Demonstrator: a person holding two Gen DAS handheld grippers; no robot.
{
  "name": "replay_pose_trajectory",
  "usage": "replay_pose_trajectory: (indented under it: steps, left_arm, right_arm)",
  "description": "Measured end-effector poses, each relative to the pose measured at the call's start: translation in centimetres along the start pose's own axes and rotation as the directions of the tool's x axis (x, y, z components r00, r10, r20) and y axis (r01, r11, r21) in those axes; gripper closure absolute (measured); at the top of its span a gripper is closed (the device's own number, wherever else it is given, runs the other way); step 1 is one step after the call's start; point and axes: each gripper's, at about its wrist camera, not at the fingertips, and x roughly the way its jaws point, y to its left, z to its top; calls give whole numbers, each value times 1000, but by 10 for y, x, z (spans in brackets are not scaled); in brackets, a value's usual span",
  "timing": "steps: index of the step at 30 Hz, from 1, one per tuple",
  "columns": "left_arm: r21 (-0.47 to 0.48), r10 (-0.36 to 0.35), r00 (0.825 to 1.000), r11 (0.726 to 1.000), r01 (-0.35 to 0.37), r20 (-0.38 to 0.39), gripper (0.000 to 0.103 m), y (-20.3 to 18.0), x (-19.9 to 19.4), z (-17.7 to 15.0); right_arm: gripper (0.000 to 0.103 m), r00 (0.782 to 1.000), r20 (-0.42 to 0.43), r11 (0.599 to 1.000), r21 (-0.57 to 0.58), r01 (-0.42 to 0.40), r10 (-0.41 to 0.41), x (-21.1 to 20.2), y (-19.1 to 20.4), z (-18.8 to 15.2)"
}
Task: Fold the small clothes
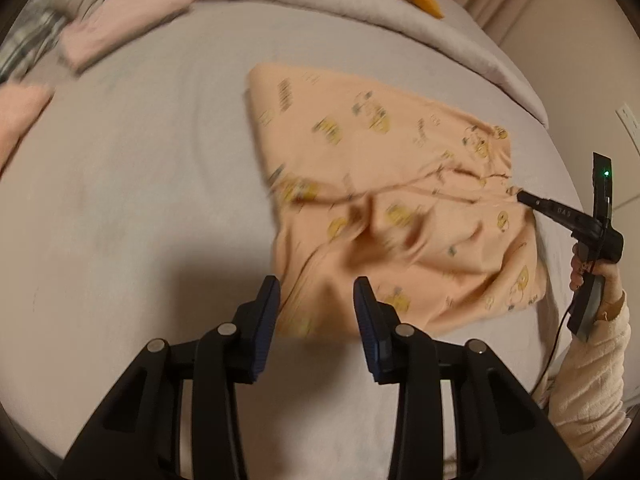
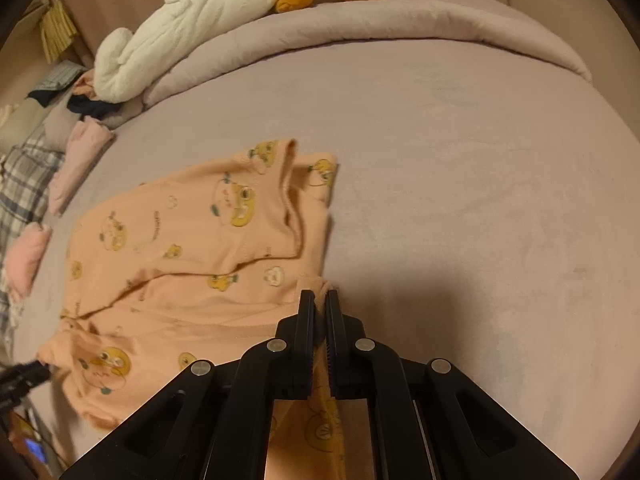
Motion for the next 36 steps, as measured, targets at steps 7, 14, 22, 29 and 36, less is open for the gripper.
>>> replay_pose_trajectory:
  steps: [7,14,22,29,36]
  left_arm:
    - [85,-26,1000,996,27,-9,66,-30,38,33]
    - [100,-9,999,995,13,-39,64,-40,77,55]
    - [50,-35,999,998,36,-36,93,-38,92,63]
    - [-7,-63,998,998,63,22,100,-32,65,60]
    - [-77,-105,985,990,116,135,100,-17,19,59]
  right_arm:
    - [98,994,111,996,93,3,-14,-32,-18,-6]
    - [98,995,85,997,59,45,-49,-24,-25,-8]
    - [62,997,67,991,125,-52,44,-34,-47,-12]
    - [54,993,64,975,196,-107,96,-35,-68,-21]
    - [54,991,-5,986,105,-130,131,-11,-42,-22]
